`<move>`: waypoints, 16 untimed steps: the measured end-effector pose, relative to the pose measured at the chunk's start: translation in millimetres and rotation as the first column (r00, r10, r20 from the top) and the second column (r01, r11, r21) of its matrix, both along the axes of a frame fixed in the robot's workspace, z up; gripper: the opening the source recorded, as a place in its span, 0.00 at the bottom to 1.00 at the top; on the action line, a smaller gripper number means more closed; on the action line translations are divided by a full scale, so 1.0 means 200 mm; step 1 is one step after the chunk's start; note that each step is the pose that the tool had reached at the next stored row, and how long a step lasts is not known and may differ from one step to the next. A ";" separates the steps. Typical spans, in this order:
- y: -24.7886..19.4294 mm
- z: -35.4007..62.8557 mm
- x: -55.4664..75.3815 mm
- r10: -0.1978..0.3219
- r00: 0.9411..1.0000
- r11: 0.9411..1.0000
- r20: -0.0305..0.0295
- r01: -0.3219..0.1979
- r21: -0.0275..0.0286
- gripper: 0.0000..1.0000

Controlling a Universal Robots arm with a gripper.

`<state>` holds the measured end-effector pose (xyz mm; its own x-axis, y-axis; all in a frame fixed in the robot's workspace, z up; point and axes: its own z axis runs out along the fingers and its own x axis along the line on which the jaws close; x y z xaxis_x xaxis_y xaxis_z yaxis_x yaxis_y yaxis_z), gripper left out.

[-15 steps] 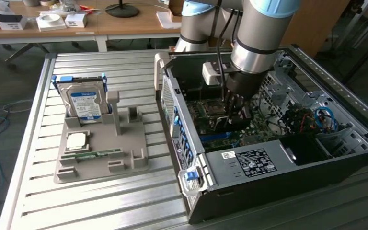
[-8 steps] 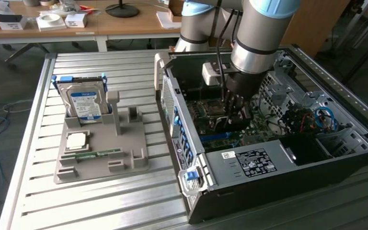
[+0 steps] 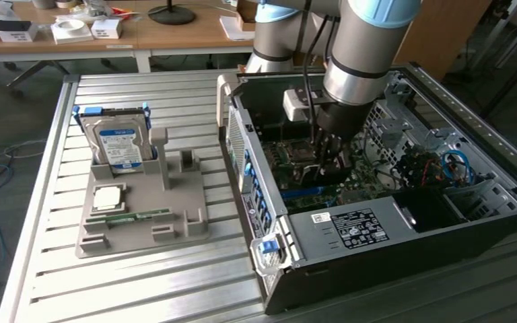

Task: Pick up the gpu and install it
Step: 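Insert the gpu into the slot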

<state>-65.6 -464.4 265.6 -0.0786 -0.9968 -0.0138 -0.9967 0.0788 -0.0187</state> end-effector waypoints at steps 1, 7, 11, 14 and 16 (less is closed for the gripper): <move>0.000 -0.002 0.00 0.000 1.000 1.000 0.000 0.000 0.000 0.26; 0.000 -0.010 -0.01 0.000 1.000 1.000 0.000 0.000 0.000 0.26; 0.000 -0.013 -0.01 0.000 1.000 1.000 0.000 0.000 0.000 0.26; 0.000 -0.018 -0.01 0.000 1.000 1.000 0.000 0.000 0.000 0.26; 0.000 -0.022 -0.01 0.000 1.000 1.000 0.000 0.000 0.000 0.26</move>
